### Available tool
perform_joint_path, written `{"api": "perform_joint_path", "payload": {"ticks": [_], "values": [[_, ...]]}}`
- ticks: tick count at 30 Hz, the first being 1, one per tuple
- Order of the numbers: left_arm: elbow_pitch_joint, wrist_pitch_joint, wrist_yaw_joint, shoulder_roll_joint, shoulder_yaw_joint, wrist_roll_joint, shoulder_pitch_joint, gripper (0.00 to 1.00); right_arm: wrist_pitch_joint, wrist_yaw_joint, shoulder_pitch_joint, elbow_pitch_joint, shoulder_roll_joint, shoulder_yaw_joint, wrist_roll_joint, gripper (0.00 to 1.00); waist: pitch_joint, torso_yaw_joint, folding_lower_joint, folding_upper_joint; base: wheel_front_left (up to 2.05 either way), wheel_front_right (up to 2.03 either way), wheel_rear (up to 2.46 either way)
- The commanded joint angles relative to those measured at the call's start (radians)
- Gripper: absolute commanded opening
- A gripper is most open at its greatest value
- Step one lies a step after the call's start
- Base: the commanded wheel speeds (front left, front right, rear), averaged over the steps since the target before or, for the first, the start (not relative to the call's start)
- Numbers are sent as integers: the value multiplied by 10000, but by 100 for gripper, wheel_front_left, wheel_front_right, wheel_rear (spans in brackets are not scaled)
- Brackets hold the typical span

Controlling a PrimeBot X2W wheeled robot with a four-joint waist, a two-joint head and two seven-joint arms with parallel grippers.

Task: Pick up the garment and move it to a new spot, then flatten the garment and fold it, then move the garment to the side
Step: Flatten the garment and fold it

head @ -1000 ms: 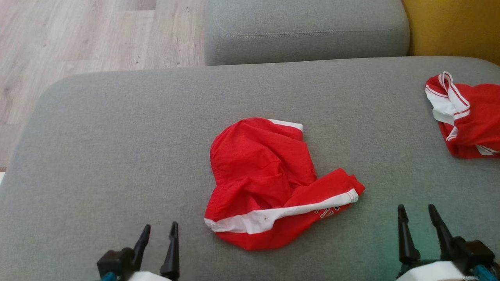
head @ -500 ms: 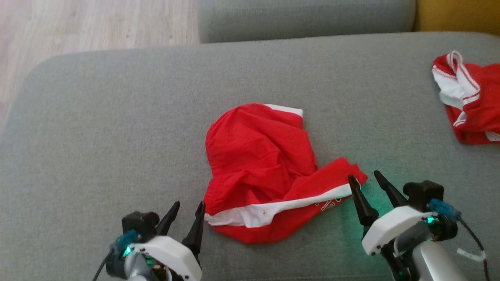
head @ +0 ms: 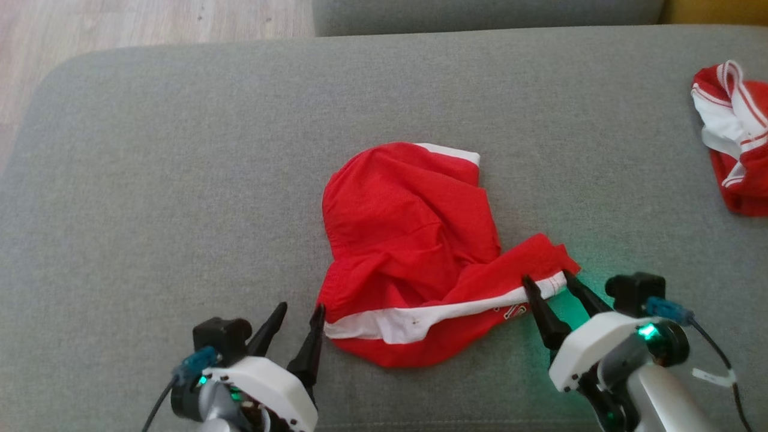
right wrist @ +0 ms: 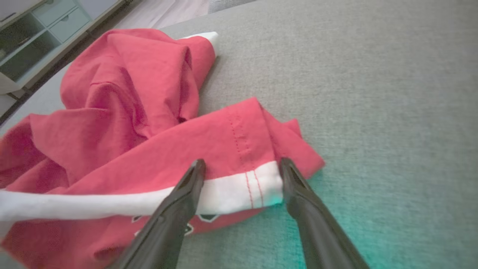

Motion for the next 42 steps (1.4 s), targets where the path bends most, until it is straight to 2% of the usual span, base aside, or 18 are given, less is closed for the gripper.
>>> {"api": "perform_joint_path", "payload": {"ticks": [1, 13, 32, 35, 42], "values": [[-375, -58, 85, 10, 224, -71, -474, 100, 8, -7, -425, -310, -154, 294, 120, 100, 51, 13, -1, 0, 0, 0, 0], [-321, 152, 51, 43, 118, -273, -459, 100, 55, -7, -229, -582, -263, 771, 452, 100, 109, -19, -1, 0, 0, 0, 0], [-456, 1423, -195, 428, 61, -1076, -134, 100, 457, -7, 24, -981, -598, 912, 666, 100, 97, -190, -1, 0, 0, 0, 0], [-349, 1540, -429, 474, -39, -1365, -207, 100, 521, -7, 38, -1005, -594, 948, 679, 100, 111, -214, -1, 0, 0, 0, 0], [267, 1428, -645, 645, -71, -1587, -482, 100, 625, -7, -59, -1023, -618, 1059, 740, 100, 166, -343, -1, 0, 0, 0, 0]]}}
